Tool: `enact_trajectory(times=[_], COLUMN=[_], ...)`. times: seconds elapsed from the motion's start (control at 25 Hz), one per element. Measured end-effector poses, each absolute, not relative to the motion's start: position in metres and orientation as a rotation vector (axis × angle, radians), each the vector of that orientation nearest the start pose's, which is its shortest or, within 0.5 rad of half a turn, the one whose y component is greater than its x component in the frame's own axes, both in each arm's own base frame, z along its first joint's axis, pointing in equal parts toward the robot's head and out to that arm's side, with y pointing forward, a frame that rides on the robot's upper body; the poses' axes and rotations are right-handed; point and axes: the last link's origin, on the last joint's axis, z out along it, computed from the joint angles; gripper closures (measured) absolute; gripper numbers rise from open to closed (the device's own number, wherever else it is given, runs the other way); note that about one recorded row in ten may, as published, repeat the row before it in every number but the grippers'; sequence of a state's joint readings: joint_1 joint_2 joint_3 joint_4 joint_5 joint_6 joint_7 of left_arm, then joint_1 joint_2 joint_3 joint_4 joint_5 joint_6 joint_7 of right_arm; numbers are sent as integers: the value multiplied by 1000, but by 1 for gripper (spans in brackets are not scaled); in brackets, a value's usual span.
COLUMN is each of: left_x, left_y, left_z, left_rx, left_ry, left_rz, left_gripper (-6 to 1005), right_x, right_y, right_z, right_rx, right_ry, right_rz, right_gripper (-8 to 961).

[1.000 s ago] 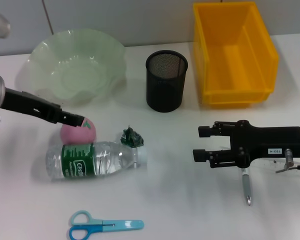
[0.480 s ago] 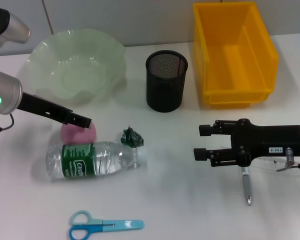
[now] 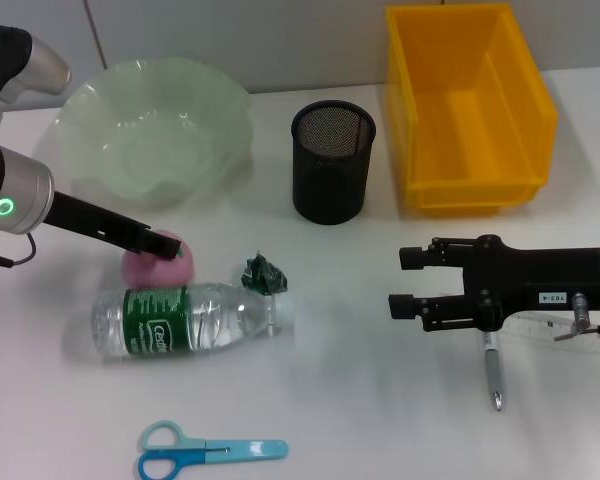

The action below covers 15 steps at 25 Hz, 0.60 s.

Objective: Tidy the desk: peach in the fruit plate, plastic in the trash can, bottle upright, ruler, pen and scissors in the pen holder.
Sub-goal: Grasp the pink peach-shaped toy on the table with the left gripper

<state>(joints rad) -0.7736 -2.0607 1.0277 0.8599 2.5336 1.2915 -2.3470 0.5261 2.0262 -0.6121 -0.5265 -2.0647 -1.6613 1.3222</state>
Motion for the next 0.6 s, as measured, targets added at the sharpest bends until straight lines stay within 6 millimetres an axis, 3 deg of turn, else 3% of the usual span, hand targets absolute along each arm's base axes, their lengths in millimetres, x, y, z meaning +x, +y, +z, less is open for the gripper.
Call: enact_trajectory(times=[0.12,0.44,0.6], left_x=[-219,-219,-220], left_y=[409,408,410], left_z=[-4,-1,11], left_rx=[-2513,-2515,-2492], left_ry=[-1116,-1127,-1159], left_rz=[185,184,133], left_gripper=[457,614,693], right_x=[279,279,279], right_y=[308,309,309], right_z=[2,2,2], right_rx=[-2792,-2793,-2791], right_ry=[685,684,685], right_rz=[761,762,760], right_gripper=[177,177,177])
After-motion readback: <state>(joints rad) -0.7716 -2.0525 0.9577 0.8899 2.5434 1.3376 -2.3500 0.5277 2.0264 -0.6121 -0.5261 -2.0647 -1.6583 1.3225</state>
